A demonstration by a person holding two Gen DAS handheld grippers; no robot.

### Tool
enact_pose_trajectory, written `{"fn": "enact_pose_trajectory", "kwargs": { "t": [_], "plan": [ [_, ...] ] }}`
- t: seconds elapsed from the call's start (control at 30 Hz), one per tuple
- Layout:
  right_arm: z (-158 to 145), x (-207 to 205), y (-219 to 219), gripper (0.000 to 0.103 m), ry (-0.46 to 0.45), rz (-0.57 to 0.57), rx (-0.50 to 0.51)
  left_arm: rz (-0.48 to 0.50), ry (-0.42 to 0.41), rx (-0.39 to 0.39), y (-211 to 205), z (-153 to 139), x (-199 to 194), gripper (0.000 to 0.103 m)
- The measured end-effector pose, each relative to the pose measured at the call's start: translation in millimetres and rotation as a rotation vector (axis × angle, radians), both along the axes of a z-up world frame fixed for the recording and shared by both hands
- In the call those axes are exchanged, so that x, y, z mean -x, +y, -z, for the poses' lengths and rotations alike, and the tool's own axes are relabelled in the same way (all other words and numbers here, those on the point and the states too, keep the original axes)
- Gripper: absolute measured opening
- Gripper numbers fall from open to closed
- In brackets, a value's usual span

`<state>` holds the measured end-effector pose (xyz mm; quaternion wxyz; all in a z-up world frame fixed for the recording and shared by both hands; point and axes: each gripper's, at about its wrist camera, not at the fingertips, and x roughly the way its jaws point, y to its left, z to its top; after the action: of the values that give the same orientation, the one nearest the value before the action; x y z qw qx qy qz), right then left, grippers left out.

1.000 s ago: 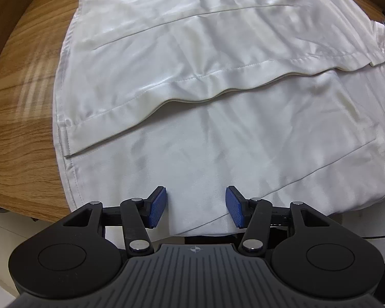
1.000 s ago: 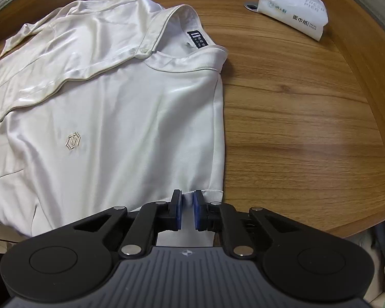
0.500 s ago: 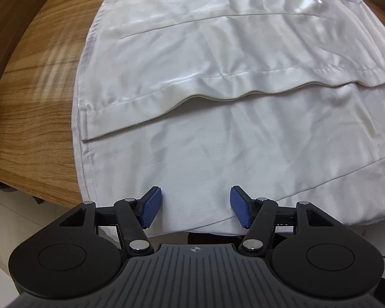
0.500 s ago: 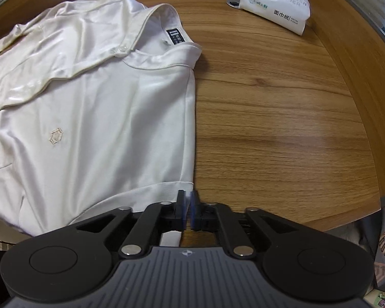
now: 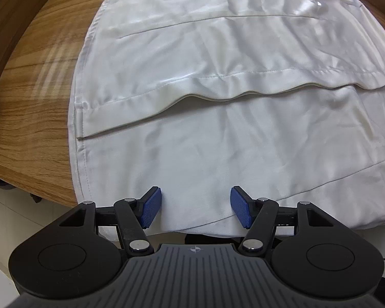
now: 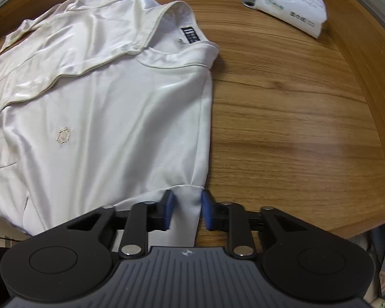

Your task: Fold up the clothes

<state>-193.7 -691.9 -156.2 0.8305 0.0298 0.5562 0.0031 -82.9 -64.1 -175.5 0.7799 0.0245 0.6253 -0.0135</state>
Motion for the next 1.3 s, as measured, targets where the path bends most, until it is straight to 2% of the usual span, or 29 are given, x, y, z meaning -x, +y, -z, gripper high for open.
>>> {"fn": "enact_pose_trajectory", "kwargs": {
  "t": [0.23, 0.33, 0.4, 0.53, 0.6, 0.73, 0.93, 1.1, 1.3],
  "plan": [
    [-4, -1, -7, 0.009, -0.001, 0.006, 0.029, -0.019, -0.009, -0.004, -27, -30, 24, 0.071],
    [-8, -1, -9, 0.015, -0.011, 0.001, 0.018, -0.025, -0.009, -0.004, -42, -46, 36, 0.071],
    [-11, 0, -11, 0.028, -0.018, -0.003, 0.011, -0.036, -0.010, -0.007, -54, -58, 44, 0.070],
    [-20, -3, -15, 0.034, -0.041, 0.017, -0.007, -0.037, -0.033, -0.004, -78, -88, 58, 0.070],
    [-25, -6, -16, 0.043, -0.056, 0.023, -0.015, -0.037, -0.051, 0.005, -95, -108, 65, 0.070],
    [-32, -12, -15, 0.045, -0.072, 0.009, -0.019, -0.046, -0.086, 0.022, -123, -145, 72, 0.070],
    [-45, -28, -13, 0.048, -0.096, -0.025, -0.025, -0.070, -0.120, 0.042, -154, -190, 62, 0.070],
    [-51, -43, -8, 0.051, -0.099, -0.058, -0.026, -0.059, -0.153, 0.015, -168, -229, 37, 0.070],
    [-53, -54, 5, 0.052, -0.086, -0.061, -0.024, -0.025, -0.185, -0.014, -147, -238, -20, 0.070]
  ]
}}
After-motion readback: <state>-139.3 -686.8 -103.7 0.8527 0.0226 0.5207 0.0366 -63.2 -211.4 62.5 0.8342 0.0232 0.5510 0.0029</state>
